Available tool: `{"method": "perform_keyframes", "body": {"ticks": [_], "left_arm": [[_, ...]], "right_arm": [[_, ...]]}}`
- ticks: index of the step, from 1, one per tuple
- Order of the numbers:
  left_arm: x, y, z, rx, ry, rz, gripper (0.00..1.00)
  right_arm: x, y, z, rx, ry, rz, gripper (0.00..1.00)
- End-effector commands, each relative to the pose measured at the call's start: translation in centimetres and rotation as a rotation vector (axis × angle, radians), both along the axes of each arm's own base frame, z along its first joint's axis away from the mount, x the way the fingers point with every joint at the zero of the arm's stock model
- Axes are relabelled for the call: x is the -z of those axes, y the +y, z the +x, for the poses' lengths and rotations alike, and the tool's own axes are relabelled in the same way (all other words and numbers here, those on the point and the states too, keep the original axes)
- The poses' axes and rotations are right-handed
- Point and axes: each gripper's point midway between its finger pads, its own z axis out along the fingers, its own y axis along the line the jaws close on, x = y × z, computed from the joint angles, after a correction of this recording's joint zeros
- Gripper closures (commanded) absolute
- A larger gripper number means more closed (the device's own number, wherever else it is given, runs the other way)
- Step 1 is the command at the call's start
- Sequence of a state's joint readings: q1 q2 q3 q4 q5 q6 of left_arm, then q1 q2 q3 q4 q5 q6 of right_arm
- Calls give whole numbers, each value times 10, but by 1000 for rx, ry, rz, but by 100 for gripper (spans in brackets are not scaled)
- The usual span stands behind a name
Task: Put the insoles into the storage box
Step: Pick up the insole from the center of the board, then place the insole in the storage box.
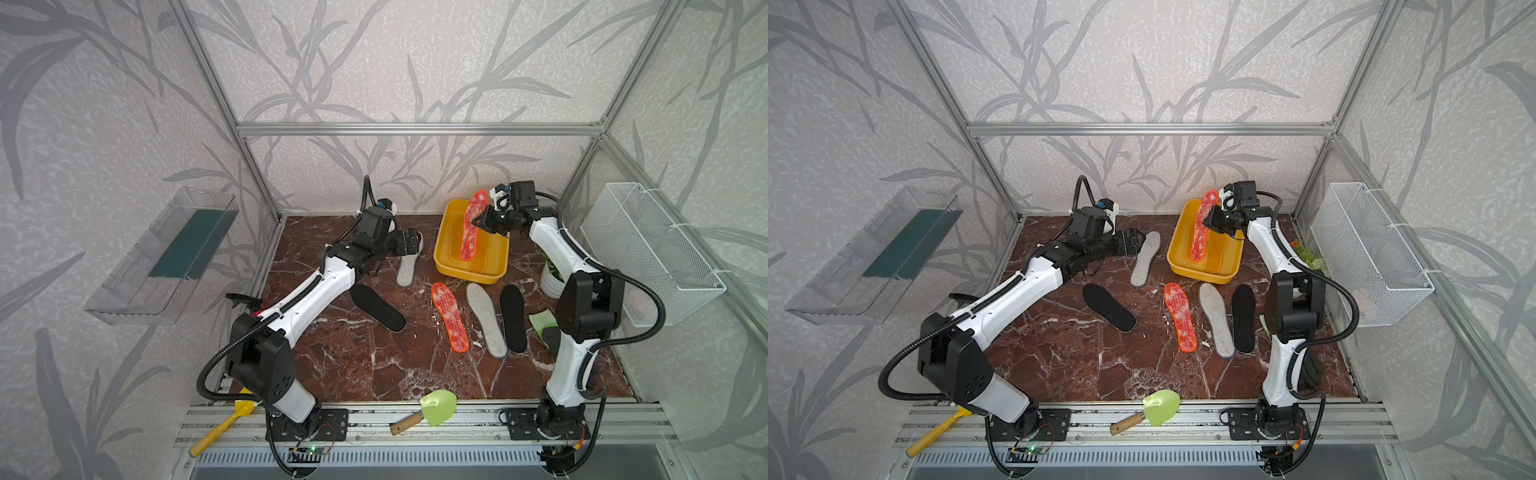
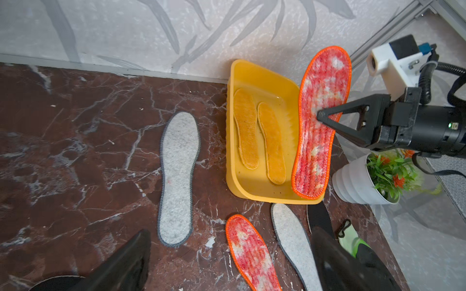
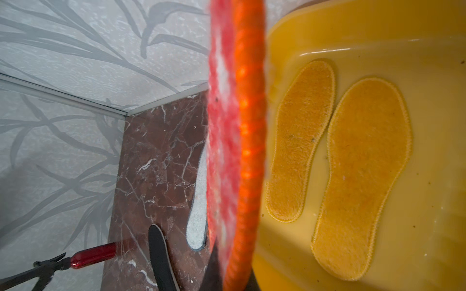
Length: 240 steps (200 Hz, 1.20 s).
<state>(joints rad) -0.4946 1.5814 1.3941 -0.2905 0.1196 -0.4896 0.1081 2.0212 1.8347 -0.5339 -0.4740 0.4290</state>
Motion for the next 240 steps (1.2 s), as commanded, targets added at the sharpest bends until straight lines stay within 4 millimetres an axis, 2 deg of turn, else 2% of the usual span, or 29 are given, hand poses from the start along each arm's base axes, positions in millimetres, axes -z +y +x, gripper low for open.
{"method": "perform_keyframes", "body": {"ticks": [1,46,94,137,193,240], "left_arm": [[-7,2,-2,-7,-20,-24,3],[-8,-2,-4,21,-14,-39,3],[-2,-6,-3,33,1,-47,3],[1,-10,-1,44,11,-56,4],[8,-11,0,44,28,-50,3],[14,-12,0,47,47,-48,3]], "right_arm": [[29,-6,3,37,81,-57,100],[63,4,21,42,149,-49,100],[82,13,44,59,184,-35,100],[91,16,61,74,193,-23,100],[116,21,67,36,242,-34,100],[122,18,68,27,258,-49,100]]}}
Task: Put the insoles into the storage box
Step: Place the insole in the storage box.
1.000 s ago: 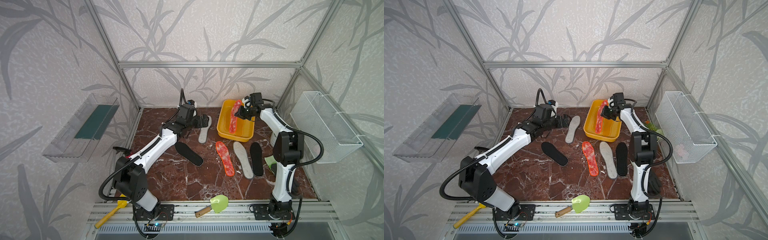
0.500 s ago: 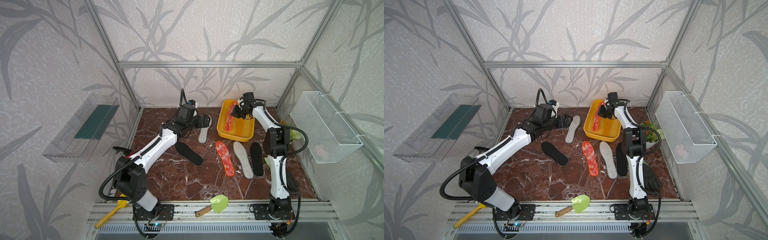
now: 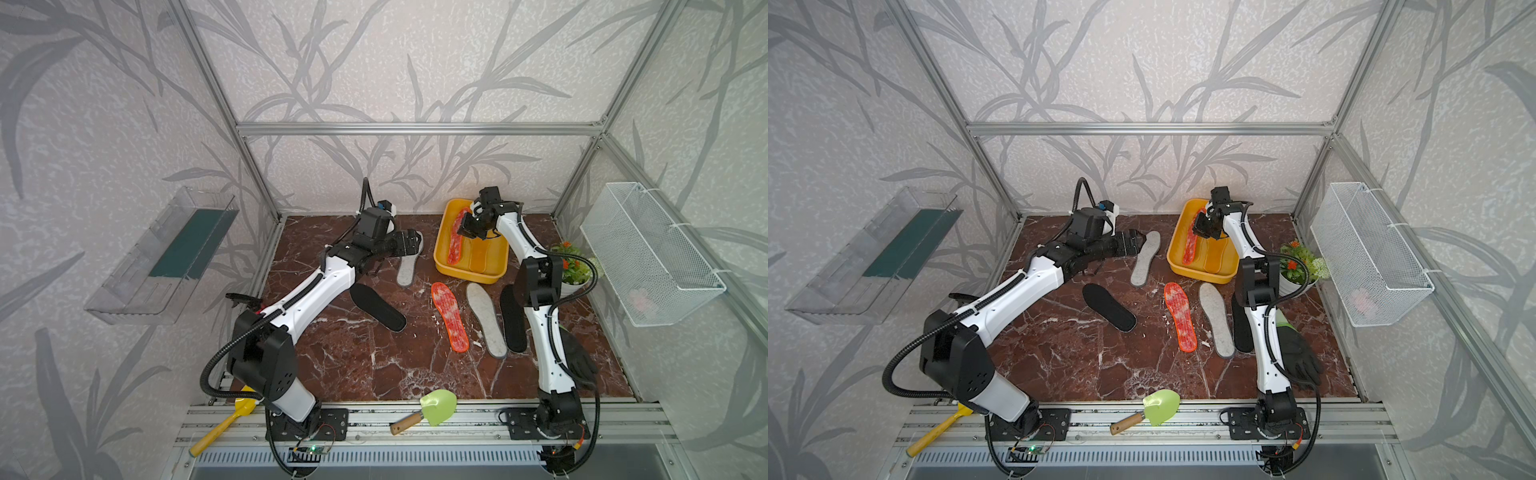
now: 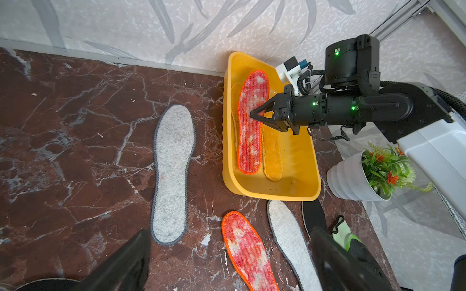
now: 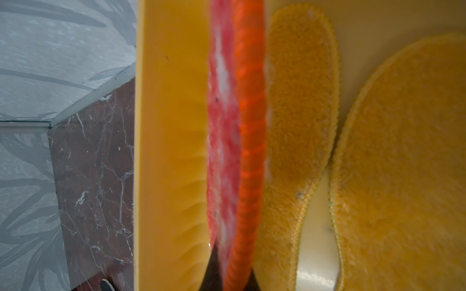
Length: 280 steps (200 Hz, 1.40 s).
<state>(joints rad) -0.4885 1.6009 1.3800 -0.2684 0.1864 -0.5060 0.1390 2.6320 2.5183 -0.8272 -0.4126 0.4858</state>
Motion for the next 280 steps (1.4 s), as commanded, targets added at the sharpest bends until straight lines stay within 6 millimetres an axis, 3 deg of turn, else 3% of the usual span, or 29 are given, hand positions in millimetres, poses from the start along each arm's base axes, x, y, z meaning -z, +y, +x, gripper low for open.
{"method": "perform_keyframes", "body": {"ticks": [1,153,280], "left_arm": [[3,-3,1,5,13,-10,3],[13,-9,3,21,56,-13,3],[14,-9,3,21,61,-8,3]], "right_arm": [[-2,0,-5,-20,21,1,100],[25,0,-1,-7,56,24,99],[29,0,3,1,49,40,95]]}}
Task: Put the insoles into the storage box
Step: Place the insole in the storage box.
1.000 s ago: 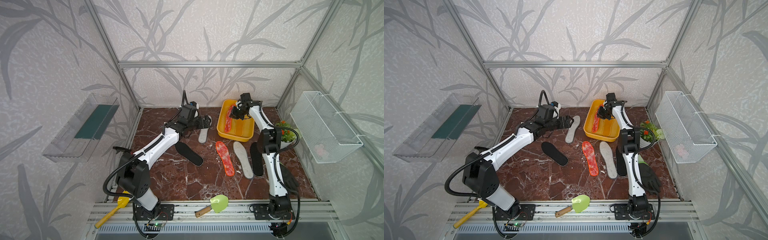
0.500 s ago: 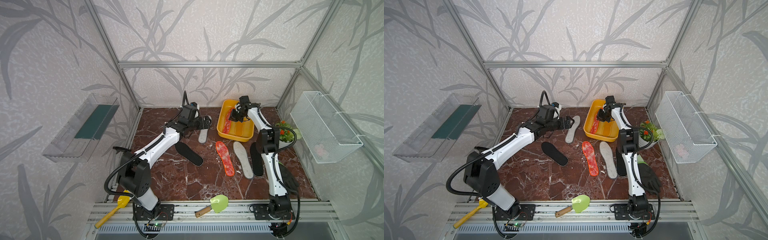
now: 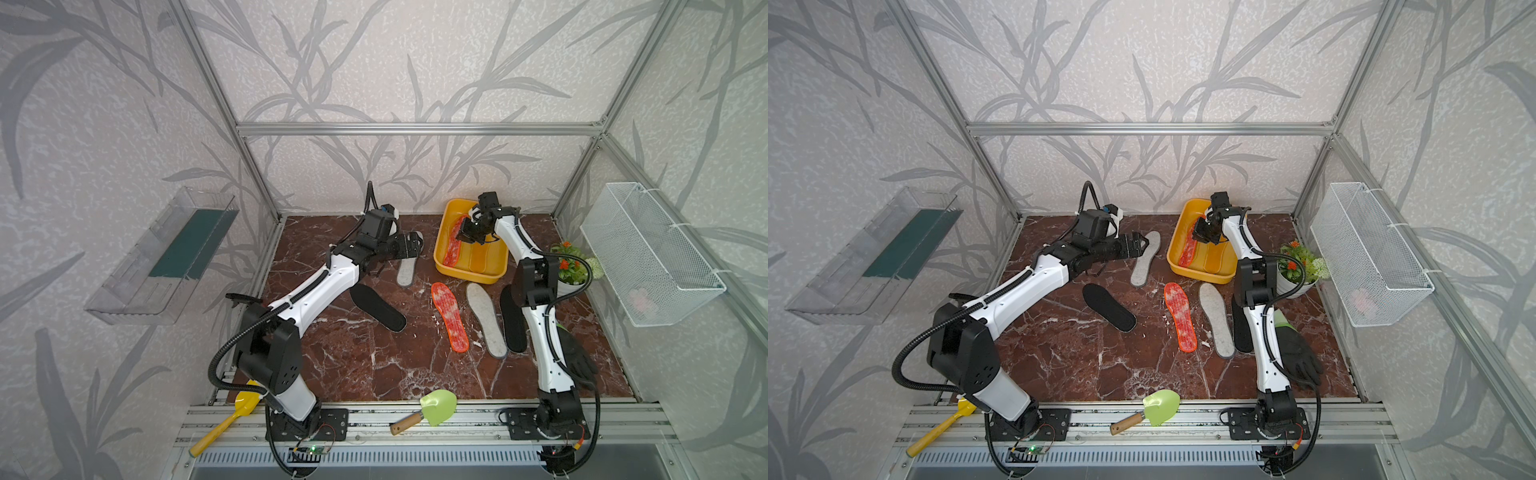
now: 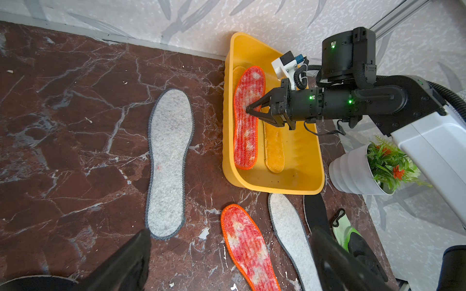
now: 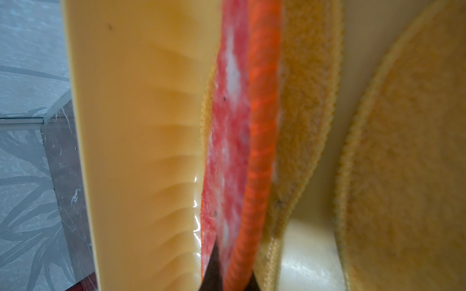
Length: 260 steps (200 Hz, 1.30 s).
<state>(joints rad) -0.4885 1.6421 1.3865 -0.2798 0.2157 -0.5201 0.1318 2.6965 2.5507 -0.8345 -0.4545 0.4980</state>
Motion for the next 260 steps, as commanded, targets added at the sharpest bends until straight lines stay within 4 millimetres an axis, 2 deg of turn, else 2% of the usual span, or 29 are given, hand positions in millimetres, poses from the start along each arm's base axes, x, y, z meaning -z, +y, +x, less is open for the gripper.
{"method": "perform_keyframes", "body": {"ticks": [1,18,60,89,168,260], "left_arm": [[-5,-2,2,4,5,-6,3],[-4,-2,1,5,7,-4,3],[-3,-2,1,6,10,-1,3],[-4,-3,1,8,9,-5,3],[-3,-3,1,9,12,-5,3],[0,-7,2,16,33,-14,3]], "right_arm": [[4,-2,3,6,0,4,95],[6,-3,2,8,10,1,92],[11,-9,-2,25,35,-21,73],[11,-11,-3,30,44,-21,67],[-9,-10,-10,14,39,-21,56],[-28,-21,-26,-9,43,-109,51]]}}
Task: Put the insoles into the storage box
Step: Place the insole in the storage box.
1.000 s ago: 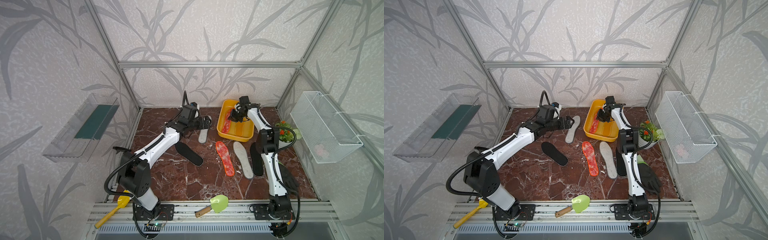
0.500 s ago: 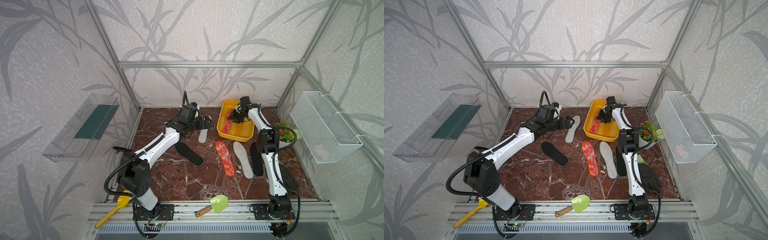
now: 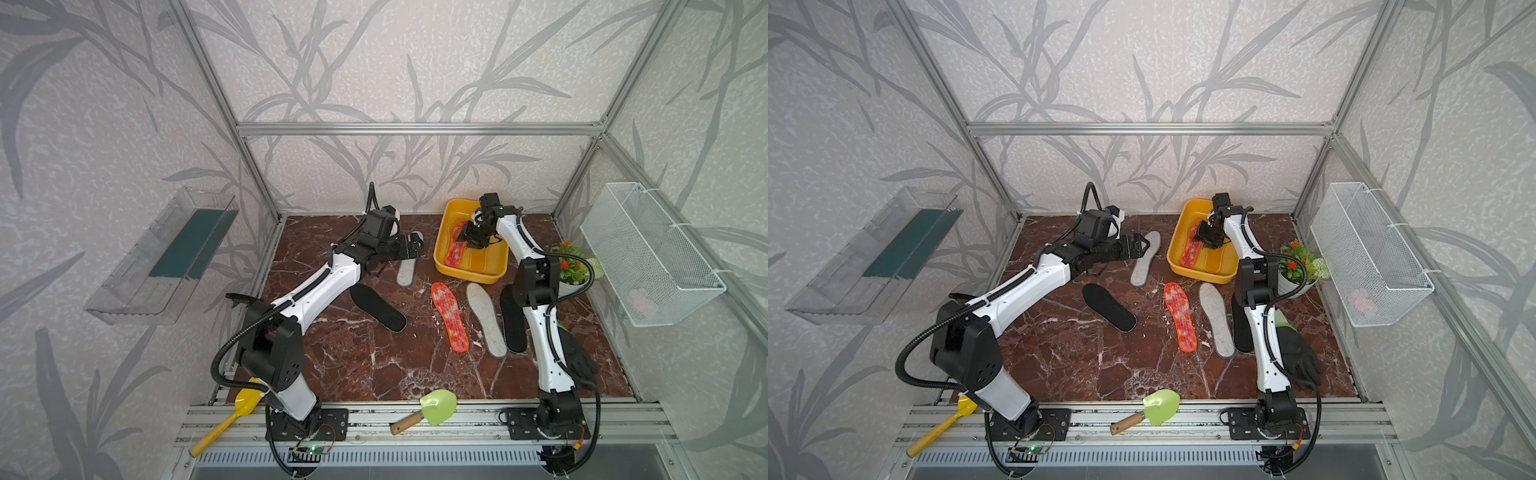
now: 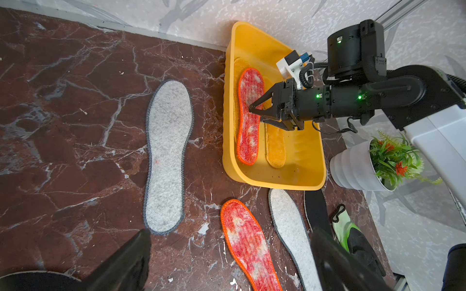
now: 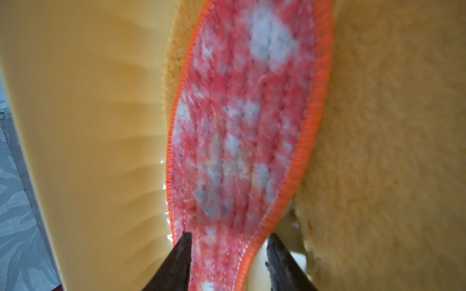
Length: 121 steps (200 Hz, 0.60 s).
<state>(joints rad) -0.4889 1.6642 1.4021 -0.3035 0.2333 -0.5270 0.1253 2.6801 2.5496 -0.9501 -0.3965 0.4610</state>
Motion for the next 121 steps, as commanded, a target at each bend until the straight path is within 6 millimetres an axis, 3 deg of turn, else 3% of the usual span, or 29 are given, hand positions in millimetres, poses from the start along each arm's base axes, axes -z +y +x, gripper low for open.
{"method": "perform_keyframes", "body": {"ticks": [1,121], "left_arm": [[-8,-4,3,4,-2,-15,3],[-7,-2,3,6,-2,-3,3]], "right_arm": [[-34,-5,-7,-15,-33,-32,51],[-30,-1,-1,15,-29,-31,50]]}}
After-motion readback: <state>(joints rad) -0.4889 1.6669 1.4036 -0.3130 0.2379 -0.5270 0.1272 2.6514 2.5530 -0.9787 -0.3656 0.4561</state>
